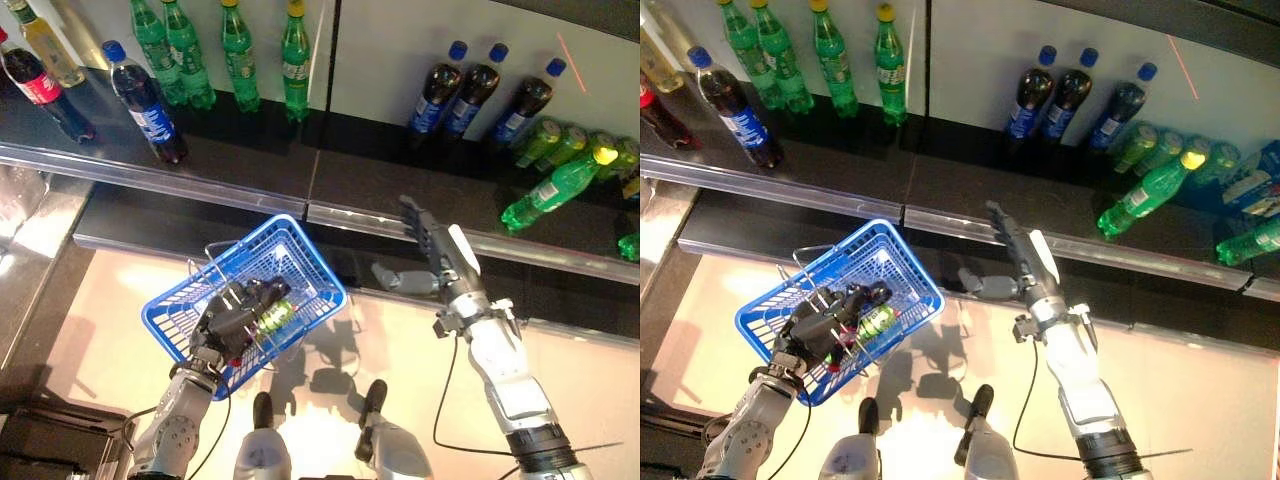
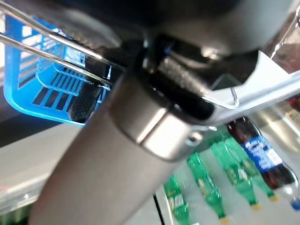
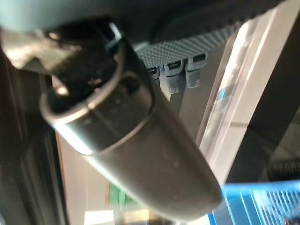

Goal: Pick up the drink and place into the basket.

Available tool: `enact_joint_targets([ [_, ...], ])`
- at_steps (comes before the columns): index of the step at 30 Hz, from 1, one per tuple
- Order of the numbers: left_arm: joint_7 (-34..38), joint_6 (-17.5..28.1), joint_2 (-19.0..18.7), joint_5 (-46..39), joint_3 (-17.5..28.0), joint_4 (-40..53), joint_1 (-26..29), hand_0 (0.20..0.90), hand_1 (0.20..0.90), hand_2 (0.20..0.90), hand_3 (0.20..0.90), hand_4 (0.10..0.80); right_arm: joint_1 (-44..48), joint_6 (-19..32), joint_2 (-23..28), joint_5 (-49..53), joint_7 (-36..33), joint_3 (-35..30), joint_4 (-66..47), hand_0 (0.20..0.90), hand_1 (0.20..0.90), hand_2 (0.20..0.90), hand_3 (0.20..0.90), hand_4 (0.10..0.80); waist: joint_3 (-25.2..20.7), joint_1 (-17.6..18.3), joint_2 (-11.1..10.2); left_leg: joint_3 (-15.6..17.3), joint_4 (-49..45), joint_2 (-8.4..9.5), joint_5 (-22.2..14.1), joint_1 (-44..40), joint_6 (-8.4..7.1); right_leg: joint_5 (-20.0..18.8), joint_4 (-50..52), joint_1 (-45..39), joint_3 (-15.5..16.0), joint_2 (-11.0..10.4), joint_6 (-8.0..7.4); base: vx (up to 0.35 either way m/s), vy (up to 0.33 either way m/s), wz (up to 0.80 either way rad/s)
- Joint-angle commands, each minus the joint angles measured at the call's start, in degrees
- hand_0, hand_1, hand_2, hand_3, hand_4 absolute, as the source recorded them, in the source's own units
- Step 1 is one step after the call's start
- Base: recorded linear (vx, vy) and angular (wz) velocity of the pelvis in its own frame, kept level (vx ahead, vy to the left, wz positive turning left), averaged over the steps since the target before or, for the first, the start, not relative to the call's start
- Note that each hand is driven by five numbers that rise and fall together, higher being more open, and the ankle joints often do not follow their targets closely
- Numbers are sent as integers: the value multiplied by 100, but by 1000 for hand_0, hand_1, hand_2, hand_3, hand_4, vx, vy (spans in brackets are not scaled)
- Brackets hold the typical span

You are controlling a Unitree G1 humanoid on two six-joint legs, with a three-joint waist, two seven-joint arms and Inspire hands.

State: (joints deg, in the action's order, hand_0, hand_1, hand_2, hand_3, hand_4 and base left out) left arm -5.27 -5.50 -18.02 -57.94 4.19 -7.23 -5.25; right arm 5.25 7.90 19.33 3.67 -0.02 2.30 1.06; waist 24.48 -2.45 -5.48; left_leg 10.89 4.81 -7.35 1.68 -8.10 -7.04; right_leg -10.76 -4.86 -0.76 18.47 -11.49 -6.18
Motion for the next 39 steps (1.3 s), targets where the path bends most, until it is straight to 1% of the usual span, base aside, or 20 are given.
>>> enact_joint_targets([
  [1,-1139,1632,149,-730,469,711,640,300,300,300,200,100,-506,619,164,829,-273,-14,458,900,900,900,900,800,-2221,186,397,-1,19,118,2,328,228,496,-14,-577,-12,-202,-484,-10,-44,-15],
  [3,-1142,1581,216,-678,677,250,529,300,300,300,200,100,-649,544,32,1237,-252,-289,800,900,900,900,900,800,-2215,226,409,30,19,105,4,323,216,518,-14,-582,-15,-181,-458,-11,-36,-17],
  [8,-1249,1537,270,-595,1063,-816,339,300,300,300,200,100,-846,534,-161,1705,-320,-712,1582,900,900,900,900,800,-2212,255,407,46,19,94,-11,304,203,558,-14,-609,3,-146,-424,-2,-6,-2],
  [10,-1276,1540,266,-550,1157,-1122,316,300,300,300,200,100,-872,542,-188,1865,-320,-772,1806,900,900,900,900,800,-2211,258,410,51,19,87,-13,300,198,568,-14,-613,1,-135,-415,0,0,0],
  [11,-1229,1543,243,-497,1242,-1496,305,300,300,300,200,100,-902,593,-187,1879,-373,-841,2131,900,900,900,900,800,-2216,264,410,60,19,82,-22,294,192,582,-14,-619,-2,-124,-407,0,0,0],
  [13,-1146,1541,217,-468,1271,-1790,331,300,300,300,200,100,-897,589,-184,2006,-419,-868,2376,900,900,900,900,800,-2216,269,413,65,19,79,-23,294,185,588,-14,-621,-11,-113,-402,0,0,0],
  [14,-1156,1542,183,-453,1329,-2232,382,300,300,300,200,100,-884,662,-187,2060,-437,-882,2783,900,900,900,900,800,-2227,274,416,77,19,78,-35,285,182,603,-14,-626,-10,-101,-392,0,0,0],
  [17,-1034,1561,124,-456,1331,-2936,468,300,300,300,200,100,-797,652,-175,2131,-514,-849,3503,900,900,900,900,800,-2239,278,426,101,19,76,-54,272,173,628,-14,-636,-16,-85,-375,-3,-3,-1],
  [20,-995,1520,97,-430,1282,-3482,460,300,300,300,200,100,-736,643,-163,2174,-400,-889,4198,900,900,900,900,800,-2254,268,435,105,19,77,-74,258,177,650,-14,-647,-29,-71,-365,-2,-3,-1],
  [22,-1131,1531,81,-466,1257,-3826,460,300,300,300,200,100,-708,740,-156,2264,-216,-932,4629,900,900,900,900,800,-2258,263,441,110,19,78,-85,246,182,660,-14,-655,-33,-62,-356,0,0,0],
  [23,-1183,1479,83,-480,1246,-4119,473,300,300,300,200,100,-664,802,-146,2266,-70,-953,5077,900,900,900,900,800,-2267,255,452,113,19,80,-105,233,188,680,-14,-668,-33,-56,-346,0,0,0],
  [25,-1258,1379,104,-496,1246,-4465,496,300,300,300,200,100,-606,835,-140,2266,122,-974,5573,900,900,900,900,800,-2284,236,462,114,19,87,-132,209,195,695,-14,-693,-24,-55,-345,0,0,0],
  [28,-1354,1276,100,-418,1237,-4900,544,300,300,300,200,100,-533,840,-144,2227,211,-948,6002,900,900,900,900,800,-2296,225,467,110,19,99,-153,188,203,710,-14,-715,-14,-55,-337,0,0,0],
  [30,-1354,1276,100,-418,1237,-4900,544,300,300,300,200,100,-533,840,-144,2227,211,-948,6002,900,900,900,900,800,-2296,225,467,110,19,99,-153,188,203,710,-14,-715,-14,-55,-337,0,0,0],
  [31,-1462,1180,42,-270,1218,-5455,587,300,300,300,200,100,-465,683,-137,2430,335,-983,6554,900,900,900,900,800,-2326,225,482,121,19,111,-181,168,209,725,-14,-729,-9,-56,-336,0,0,0],
  [32,-1504,1155,34,-217,1219,-5594,593,300,300,300,200,100,-452,633,-137,2447,358,-1008,6674,900,900,900,900,800,-2334,227,489,127,19,111,-188,160,208,731,-14,-733,-11,-54,-336,0,0,0],
  [35,-1575,1101,40,-31,1173,-5897,590,300,300,300,200,100,-458,469,-137,2523,450,-1080,6943,900,900,900,900,800,-2345,226,504,133,19,117,-211,136,216,739,-14,-744,-16,-46,-330,0,0,0],
  [39,-1617,1071,66,130,1125,-6101,600,300,300,300,200,100,-460,380,-160,2388,573,-1045,7073,900,900,900,900,800,-2325,232,517,141,19,126,-227,116,226,742,-14,-756,-9,-47,-322,0,0,0],
])
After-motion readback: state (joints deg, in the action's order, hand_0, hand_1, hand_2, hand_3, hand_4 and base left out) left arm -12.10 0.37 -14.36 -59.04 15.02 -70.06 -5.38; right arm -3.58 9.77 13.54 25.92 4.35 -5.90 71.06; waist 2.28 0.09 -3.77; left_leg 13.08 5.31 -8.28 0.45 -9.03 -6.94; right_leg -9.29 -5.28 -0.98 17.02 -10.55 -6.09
